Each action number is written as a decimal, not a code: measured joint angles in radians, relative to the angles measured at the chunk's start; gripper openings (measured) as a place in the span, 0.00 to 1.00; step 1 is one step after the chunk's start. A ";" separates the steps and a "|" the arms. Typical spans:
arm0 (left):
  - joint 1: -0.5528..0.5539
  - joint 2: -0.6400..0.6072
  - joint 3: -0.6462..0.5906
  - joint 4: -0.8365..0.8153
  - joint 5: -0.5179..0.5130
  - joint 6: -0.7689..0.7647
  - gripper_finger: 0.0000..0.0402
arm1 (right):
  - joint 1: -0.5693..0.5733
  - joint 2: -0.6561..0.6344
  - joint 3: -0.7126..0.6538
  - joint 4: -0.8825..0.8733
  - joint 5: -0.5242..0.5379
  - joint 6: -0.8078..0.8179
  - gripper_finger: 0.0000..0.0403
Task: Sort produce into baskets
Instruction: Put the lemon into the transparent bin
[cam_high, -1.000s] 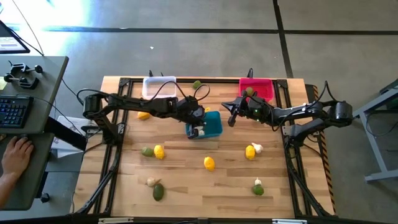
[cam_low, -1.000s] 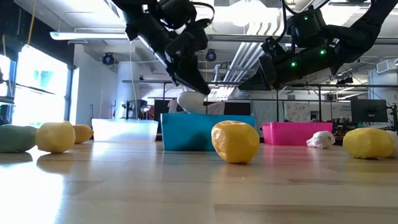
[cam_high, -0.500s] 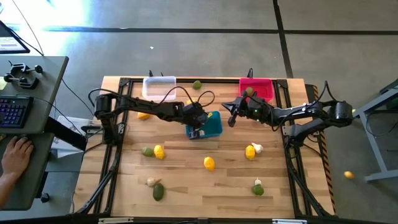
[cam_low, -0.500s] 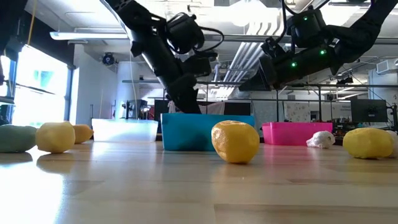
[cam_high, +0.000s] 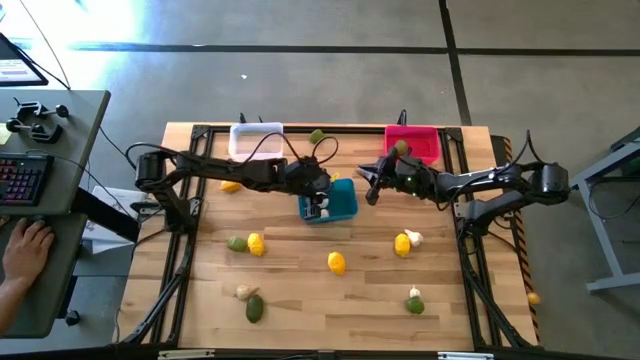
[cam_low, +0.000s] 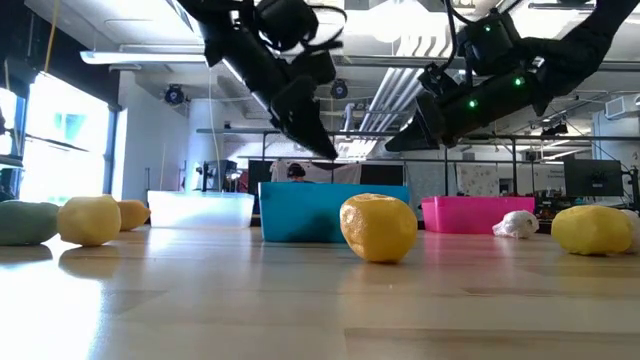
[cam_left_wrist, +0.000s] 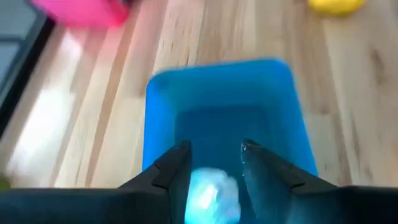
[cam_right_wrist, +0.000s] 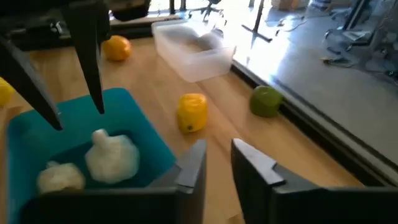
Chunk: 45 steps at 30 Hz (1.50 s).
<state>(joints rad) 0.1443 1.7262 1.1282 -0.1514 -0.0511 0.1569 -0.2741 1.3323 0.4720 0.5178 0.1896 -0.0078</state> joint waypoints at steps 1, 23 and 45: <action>-0.006 -0.009 -0.021 0.051 0.015 0.003 0.28 | 0.009 -0.009 0.016 -0.044 0.001 0.007 0.21; -0.026 -0.367 -0.593 0.852 0.095 -0.137 0.00 | 0.373 -0.102 0.432 -1.314 0.138 0.664 0.56; 0.454 -0.361 -0.394 0.128 0.337 0.123 0.00 | 0.107 -0.102 0.380 -0.872 -0.060 0.253 0.24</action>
<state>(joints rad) 0.5980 1.3647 0.7341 -0.0235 0.2857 0.2803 -0.1675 1.2304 0.8524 -0.3538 0.1299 0.2455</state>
